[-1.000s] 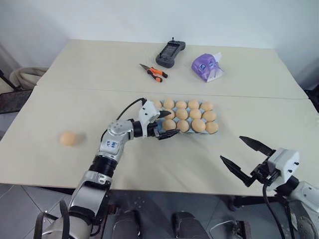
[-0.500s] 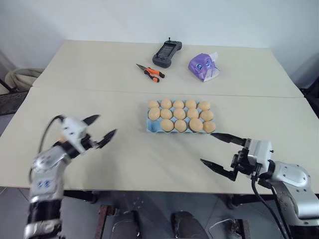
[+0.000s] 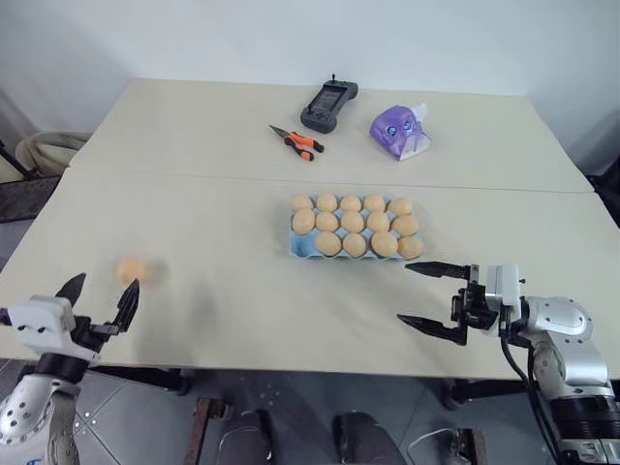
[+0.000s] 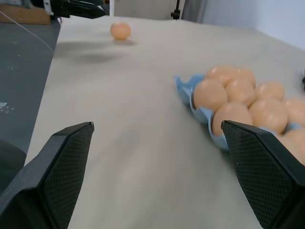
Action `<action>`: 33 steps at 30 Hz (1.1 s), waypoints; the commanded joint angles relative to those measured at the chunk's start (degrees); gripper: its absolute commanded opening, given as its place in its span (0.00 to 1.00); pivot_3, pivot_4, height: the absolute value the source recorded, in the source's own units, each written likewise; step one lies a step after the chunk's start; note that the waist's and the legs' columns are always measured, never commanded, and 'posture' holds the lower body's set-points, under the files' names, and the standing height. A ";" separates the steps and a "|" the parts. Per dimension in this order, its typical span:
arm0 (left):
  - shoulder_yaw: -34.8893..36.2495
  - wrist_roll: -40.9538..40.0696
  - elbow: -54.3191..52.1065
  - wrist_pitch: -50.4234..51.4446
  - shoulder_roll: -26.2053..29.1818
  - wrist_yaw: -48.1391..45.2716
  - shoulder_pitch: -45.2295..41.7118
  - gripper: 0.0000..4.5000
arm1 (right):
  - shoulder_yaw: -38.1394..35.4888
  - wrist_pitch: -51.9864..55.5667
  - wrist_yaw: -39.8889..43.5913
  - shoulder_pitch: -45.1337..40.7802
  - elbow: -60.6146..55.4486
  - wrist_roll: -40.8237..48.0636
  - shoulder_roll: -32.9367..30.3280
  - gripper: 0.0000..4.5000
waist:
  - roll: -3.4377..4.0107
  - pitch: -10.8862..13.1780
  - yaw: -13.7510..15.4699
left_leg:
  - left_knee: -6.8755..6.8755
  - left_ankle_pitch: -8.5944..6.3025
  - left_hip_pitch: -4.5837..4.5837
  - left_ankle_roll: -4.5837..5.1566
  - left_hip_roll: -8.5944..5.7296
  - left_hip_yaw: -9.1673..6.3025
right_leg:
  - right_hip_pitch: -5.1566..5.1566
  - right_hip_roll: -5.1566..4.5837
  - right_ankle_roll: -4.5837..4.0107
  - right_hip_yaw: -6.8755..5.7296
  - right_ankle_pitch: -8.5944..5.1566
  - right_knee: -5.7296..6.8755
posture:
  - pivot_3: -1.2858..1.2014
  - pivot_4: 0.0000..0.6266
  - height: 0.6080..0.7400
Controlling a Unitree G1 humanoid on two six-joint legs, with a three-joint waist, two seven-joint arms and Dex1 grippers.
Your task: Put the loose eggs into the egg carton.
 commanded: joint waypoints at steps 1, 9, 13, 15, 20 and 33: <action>1.68 -2.40 -1.31 1.00 0.73 1.50 -0.79 0.97 | 0.01 -1.47 0.17 0.06 -0.46 -0.10 0.45 1.00 | 0.00 0.00 0.05 | -0.01 0.01 -0.01 -0.04 0.01 -0.03 | 0.01 0.01 0.00 -0.03 0.00 -0.04 | 0.52 0.24 1.00; -2.66 -0.19 3.08 8.30 4.70 4.91 -8.47 0.97 | -0.23 -1.19 -1.61 -0.35 -1.08 -0.52 0.58 1.00 | 0.01 0.00 0.09 | -0.01 0.00 0.00 -0.10 -0.01 0.00 | 0.06 0.00 0.00 -0.03 0.00 -0.13 | 0.52 0.24 1.00; -6.21 1.16 7.09 12.57 6.59 5.48 -12.68 0.97 | -0.21 -0.85 -2.89 0.40 -2.58 -0.45 0.74 1.00 | 0.01 0.00 0.10 | -0.02 -0.01 -0.01 -0.14 -0.01 0.02 | 0.02 0.03 0.01 -0.03 0.00 -0.13 | 0.52 0.24 1.00; -7.27 1.89 8.57 15.40 7.14 6.43 -13.93 0.97 | -0.14 -0.61 -3.63 0.73 -3.40 -0.43 0.86 1.00 | 0.00 0.00 0.05 | -0.02 0.00 -0.02 -0.14 0.00 0.04 | 0.00 0.04 0.01 -0.01 0.00 -0.14 | 0.52 0.24 1.00; -8.82 1.15 9.13 18.33 7.52 5.50 -15.58 0.85 | -0.17 0.24 -5.62 2.07 -6.04 -0.11 1.02 1.00 | 0.00 0.00 0.11 | -0.02 0.09 -0.03 -0.02 0.03 0.10 | -0.08 0.20 0.01 0.04 0.00 -0.13 | 0.52 0.24 1.00; -20.14 2.32 8.38 10.56 9.15 -9.86 -23.10 0.39 | -2.81 0.06 -10.86 7.15 -9.01 -0.63 0.45 1.00 | 0.01 -0.01 0.66 | -0.02 -0.03 -0.04 -0.28 -0.06 0.12 | -0.07 0.10 0.01 0.02 0.00 -0.10 | 0.52 0.24 1.00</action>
